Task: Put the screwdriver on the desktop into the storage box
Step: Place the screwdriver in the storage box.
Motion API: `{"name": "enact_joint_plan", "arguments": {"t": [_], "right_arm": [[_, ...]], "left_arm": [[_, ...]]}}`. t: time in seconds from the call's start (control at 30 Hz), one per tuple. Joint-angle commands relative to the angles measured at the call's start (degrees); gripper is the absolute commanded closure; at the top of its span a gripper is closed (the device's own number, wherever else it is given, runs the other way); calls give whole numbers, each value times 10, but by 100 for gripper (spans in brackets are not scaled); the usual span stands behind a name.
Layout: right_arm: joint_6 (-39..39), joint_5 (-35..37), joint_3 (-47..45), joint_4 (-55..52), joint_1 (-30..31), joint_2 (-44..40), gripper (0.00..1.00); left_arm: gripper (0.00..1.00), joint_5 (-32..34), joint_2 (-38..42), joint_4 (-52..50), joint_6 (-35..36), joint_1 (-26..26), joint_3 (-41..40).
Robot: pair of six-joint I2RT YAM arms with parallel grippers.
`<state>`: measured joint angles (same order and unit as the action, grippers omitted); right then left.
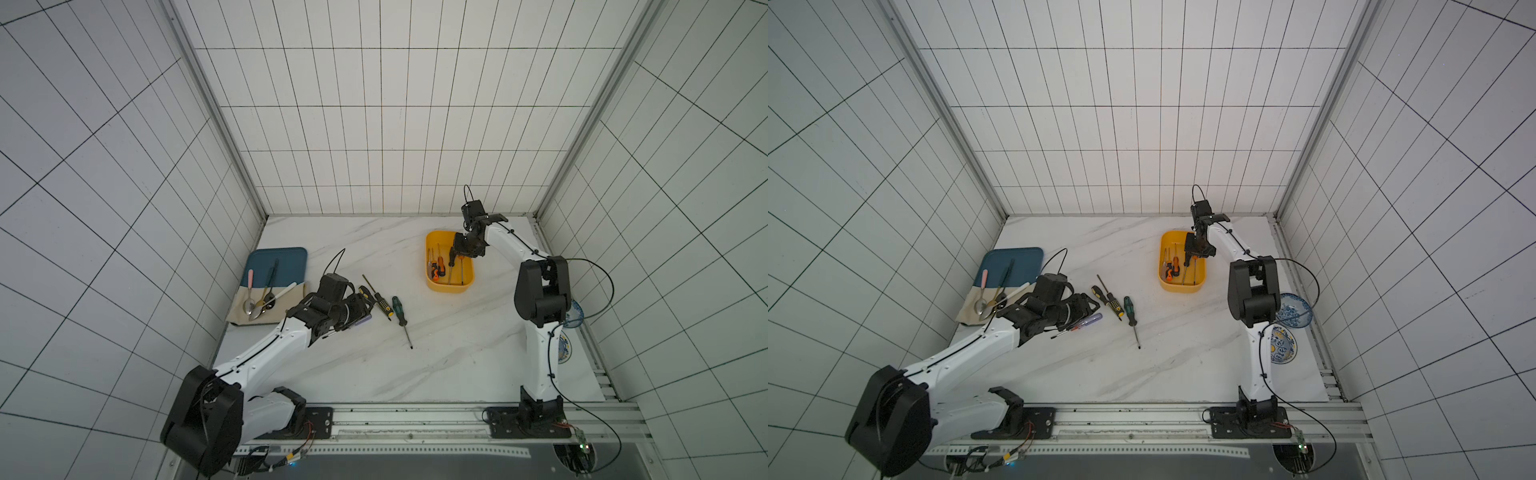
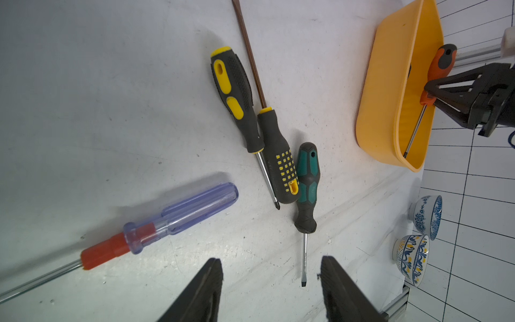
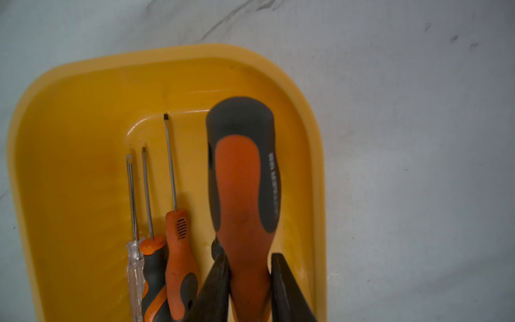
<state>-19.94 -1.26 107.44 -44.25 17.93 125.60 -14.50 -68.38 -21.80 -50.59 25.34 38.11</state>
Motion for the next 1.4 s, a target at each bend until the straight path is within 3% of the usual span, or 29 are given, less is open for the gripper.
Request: {"name": "enact_joint_plan", "arguments": {"t": [0.0,0.3,0.57,1.03,1.37], "right_arm": [[-7,10,-1,7,-7,18,84],[-10,10,20,-1,-10,51,78],[-11,1,30,-8,-9,39,63],[-13,-2,-26,-1,20,-86,62],[-29,-11,-148,35,79,-211,61]], "left_arm": [[40,-2,-4,10,-1,-1,-3],[40,-2,2,9,-2,-1,-4],[40,-2,1,10,-3,-1,-3],[40,0,11,4,3,-1,1],[40,-19,26,2,20,5,8]]}}
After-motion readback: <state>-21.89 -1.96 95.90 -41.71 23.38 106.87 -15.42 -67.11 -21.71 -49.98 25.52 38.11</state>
